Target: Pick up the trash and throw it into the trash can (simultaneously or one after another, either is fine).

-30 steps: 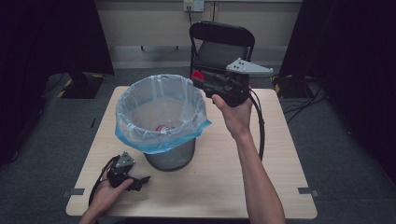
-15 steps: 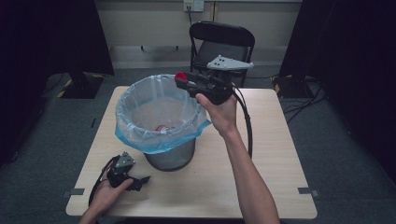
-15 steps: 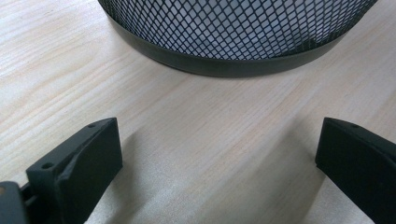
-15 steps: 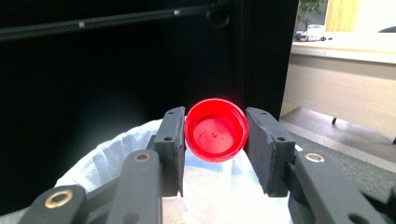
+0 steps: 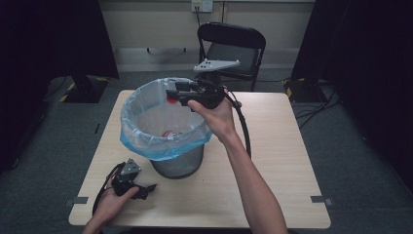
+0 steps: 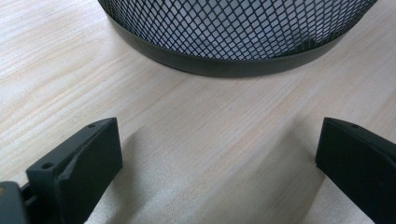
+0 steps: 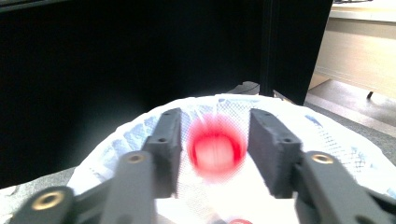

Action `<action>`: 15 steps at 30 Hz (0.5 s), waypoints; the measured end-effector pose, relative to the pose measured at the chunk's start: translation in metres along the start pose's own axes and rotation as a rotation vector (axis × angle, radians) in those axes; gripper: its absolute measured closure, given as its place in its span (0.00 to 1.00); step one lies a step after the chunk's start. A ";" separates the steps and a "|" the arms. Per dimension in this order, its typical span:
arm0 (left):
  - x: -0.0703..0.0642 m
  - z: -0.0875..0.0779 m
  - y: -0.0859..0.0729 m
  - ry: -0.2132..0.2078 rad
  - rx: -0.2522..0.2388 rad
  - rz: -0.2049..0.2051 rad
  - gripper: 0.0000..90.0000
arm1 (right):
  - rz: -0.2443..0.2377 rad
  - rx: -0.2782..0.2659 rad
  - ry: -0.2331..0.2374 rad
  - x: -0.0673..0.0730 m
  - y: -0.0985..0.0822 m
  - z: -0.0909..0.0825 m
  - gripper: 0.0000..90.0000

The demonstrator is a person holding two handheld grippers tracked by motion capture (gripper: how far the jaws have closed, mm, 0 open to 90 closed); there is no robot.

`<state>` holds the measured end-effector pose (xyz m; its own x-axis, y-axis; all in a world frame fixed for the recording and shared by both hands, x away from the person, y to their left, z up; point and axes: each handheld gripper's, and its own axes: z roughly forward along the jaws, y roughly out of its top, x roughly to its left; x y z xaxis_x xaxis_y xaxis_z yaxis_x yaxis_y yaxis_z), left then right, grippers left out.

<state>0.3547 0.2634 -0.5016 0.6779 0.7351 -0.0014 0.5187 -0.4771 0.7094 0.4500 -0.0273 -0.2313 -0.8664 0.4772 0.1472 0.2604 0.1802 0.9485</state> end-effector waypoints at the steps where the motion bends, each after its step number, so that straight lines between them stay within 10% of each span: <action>1: 0.000 0.000 0.000 0.000 0.000 0.000 0.00 | 0.000 0.000 0.000 0.000 0.000 0.000 0.57; 15: 0.000 0.000 0.000 0.000 0.000 0.000 0.00 | 0.012 -0.038 -0.042 -0.005 -0.001 -0.008 0.29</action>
<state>0.3547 0.2634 -0.5016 0.6779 0.7351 -0.0017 0.5189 -0.4769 0.7094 0.4508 -0.0371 -0.2308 -0.8443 0.5152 0.1473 0.2535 0.1418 0.9569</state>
